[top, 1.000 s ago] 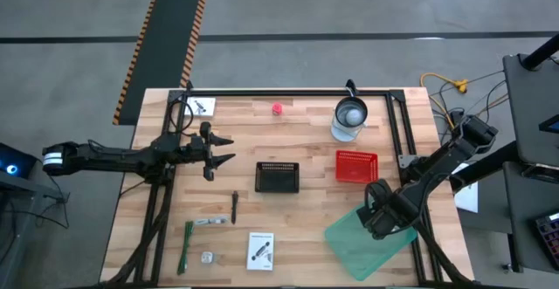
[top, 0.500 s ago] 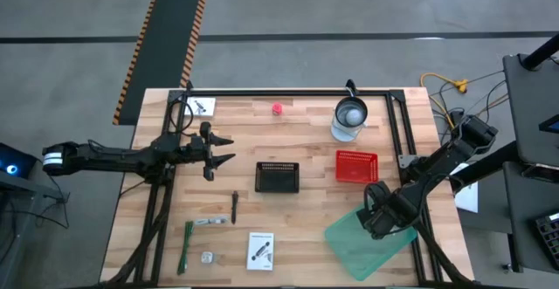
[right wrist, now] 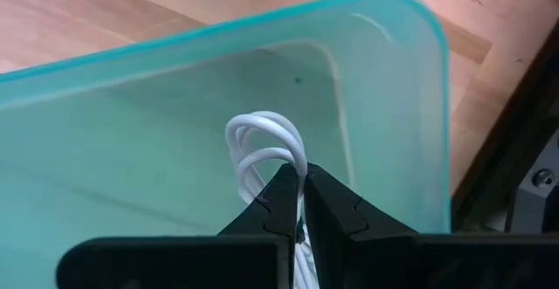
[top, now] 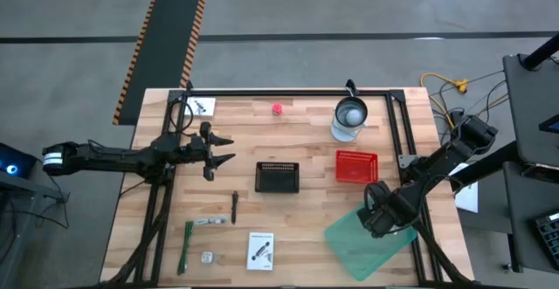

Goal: Pick and place items into bin
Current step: Put the top white charger cable into the blue bin, then put the pink charger adapter into the red bin

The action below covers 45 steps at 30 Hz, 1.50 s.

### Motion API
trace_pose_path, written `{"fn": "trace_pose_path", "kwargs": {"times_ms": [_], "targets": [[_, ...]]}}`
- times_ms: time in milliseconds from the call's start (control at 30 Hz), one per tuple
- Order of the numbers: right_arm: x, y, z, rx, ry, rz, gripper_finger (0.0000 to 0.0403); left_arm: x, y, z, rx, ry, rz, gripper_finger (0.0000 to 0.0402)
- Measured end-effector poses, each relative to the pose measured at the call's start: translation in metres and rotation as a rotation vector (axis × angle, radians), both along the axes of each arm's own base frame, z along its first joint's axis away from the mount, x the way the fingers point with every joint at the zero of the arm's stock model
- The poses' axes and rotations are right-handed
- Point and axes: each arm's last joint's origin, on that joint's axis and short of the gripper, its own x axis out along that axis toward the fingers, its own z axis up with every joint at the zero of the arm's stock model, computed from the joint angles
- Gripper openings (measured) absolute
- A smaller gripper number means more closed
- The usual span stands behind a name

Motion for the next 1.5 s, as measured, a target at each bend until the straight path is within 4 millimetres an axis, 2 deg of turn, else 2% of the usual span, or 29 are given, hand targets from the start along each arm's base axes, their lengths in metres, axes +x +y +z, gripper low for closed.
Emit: {"fn": "trace_pose_path", "kwargs": {"times_ms": [900, 1267, 1500], "targets": [[0.0001, 0.0003, 0.0003, 0.010, 0.001, 0.028, 0.0012, 0.0000, 0.0000, 0.0000, 0.000, 0.000, 0.000, 0.0192], [-0.0002, 0.0017, 0.0003, 0.049, 0.026, 0.042, 0.0091, 0.0000, 0.0000, 0.0000, 0.000, 0.000, 0.000, 0.0192], [-0.0001, 0.0020, 0.0003, 0.052, 0.024, 0.050, 0.0113, 0.0000, 0.0000, 0.0000, 0.000, 0.000, 0.000, 0.0192]]}}
